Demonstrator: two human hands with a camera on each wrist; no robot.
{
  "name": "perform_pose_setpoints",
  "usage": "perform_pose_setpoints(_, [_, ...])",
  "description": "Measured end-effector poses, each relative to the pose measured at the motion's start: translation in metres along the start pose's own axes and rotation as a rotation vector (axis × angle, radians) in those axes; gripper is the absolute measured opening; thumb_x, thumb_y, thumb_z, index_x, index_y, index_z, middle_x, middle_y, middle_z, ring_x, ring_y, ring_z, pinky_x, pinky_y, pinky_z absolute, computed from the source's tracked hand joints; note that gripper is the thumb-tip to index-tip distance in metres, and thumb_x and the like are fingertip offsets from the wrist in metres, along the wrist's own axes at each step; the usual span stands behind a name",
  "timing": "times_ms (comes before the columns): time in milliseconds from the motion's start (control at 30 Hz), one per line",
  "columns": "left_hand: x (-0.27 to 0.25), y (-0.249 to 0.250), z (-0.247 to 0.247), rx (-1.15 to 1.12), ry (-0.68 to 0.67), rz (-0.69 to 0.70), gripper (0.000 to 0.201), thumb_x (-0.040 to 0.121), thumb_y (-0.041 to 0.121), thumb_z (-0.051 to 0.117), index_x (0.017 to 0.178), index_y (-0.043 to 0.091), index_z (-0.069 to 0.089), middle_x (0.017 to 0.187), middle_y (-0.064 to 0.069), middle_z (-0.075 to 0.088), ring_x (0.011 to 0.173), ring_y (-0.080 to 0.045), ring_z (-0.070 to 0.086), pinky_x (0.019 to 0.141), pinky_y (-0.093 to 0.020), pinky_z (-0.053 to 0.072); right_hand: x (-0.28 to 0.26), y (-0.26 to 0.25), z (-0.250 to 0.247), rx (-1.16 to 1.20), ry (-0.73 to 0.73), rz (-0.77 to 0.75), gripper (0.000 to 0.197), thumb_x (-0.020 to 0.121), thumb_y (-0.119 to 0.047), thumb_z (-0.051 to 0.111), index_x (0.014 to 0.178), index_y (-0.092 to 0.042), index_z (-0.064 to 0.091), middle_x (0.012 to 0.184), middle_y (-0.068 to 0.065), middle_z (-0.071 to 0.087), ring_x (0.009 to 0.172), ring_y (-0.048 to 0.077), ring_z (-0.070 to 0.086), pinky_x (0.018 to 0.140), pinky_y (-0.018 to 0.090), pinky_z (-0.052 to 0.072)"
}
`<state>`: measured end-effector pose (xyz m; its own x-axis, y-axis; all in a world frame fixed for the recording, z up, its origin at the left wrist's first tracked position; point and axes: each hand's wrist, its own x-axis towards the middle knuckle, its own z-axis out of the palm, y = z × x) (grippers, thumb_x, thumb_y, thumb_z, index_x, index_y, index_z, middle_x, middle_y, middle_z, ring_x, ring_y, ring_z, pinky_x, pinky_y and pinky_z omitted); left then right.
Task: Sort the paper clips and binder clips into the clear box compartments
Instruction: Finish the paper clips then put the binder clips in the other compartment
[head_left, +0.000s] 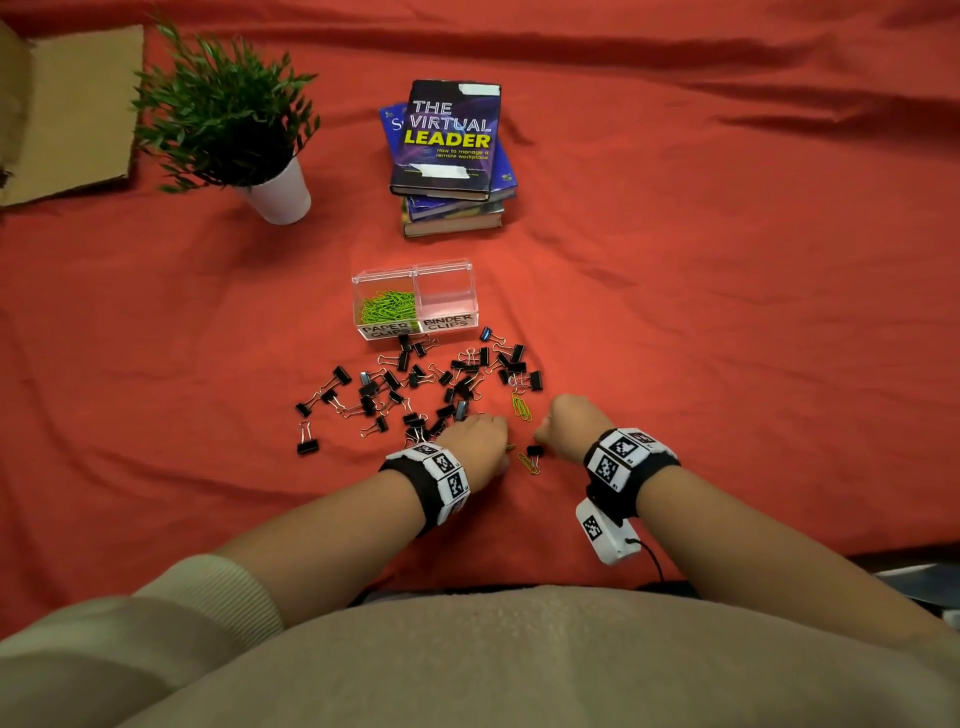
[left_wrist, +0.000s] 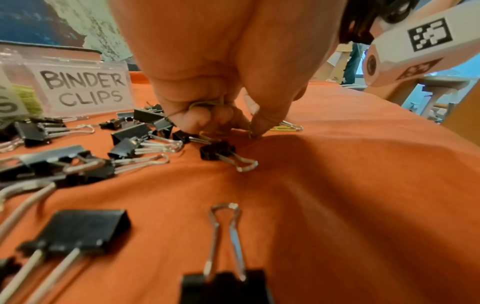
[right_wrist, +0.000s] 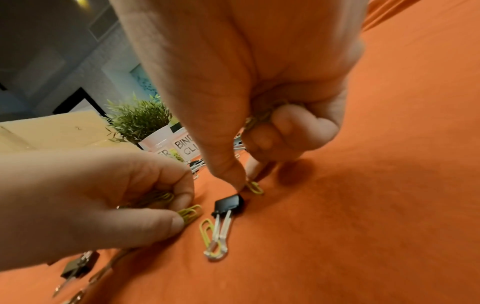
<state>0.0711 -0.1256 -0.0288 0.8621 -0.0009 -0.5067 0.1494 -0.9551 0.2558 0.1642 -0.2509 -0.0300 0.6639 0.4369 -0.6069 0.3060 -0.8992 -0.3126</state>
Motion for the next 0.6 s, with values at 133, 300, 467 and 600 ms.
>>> perform_pose_setpoints(133, [-0.001,-0.003,-0.001,-0.164,0.011,0.029,0.023,0.088,0.018,0.052,0.107,0.005,0.049,0.112,-0.014,0.053,0.104,-0.032,0.054,0.085,-0.038,0.042,0.001,0.007,-0.009,0.24,-0.06,0.03,0.028,0.082,-0.017,0.056,0.055,-0.01,0.05,0.054,0.009,0.053,0.053,0.023,0.051,0.054,0.03,0.042])
perform_pose_setpoints(300, [-0.001,-0.013,-0.014,-0.549,0.121,-0.086,0.011,0.086,0.015,0.055,0.084,0.015,0.044,0.072,0.003,0.05,0.067,-0.019,0.048,0.052,-0.025,0.033,-0.004,0.015,-0.021,1.032,-0.157,0.152,0.016,0.082,0.003,0.05,0.067,-0.004,0.048,0.063,0.017,0.054,0.038,0.019,0.055,0.034,0.019,0.04])
perform_pose_setpoints(467, [0.008,-0.02,-0.027,-0.862,0.156,-0.124,0.012,0.086,0.007,0.052,0.091,0.018,0.051,0.069,0.004,0.049,0.053,-0.009,0.041,0.05,-0.023,0.034,-0.009,0.014,-0.022,1.03,-0.212,0.083,0.023,0.085,0.009,0.039,0.077,-0.007,0.054,0.062,0.012,0.056,0.04,0.017,0.052,0.037,0.021,0.042])
perform_pose_setpoints(600, [0.015,-0.022,-0.035,-1.011,0.118,-0.192,0.029,0.089,0.005,0.038,0.097,0.018,0.063,0.06,0.0,0.046,0.041,-0.009,0.033,0.039,-0.018,0.027,-0.007,0.011,-0.012,0.632,-0.198,-0.038,0.016,0.085,-0.001,0.05,0.083,-0.01,0.063,0.061,0.003,0.055,0.041,0.007,0.049,0.036,0.017,0.041])
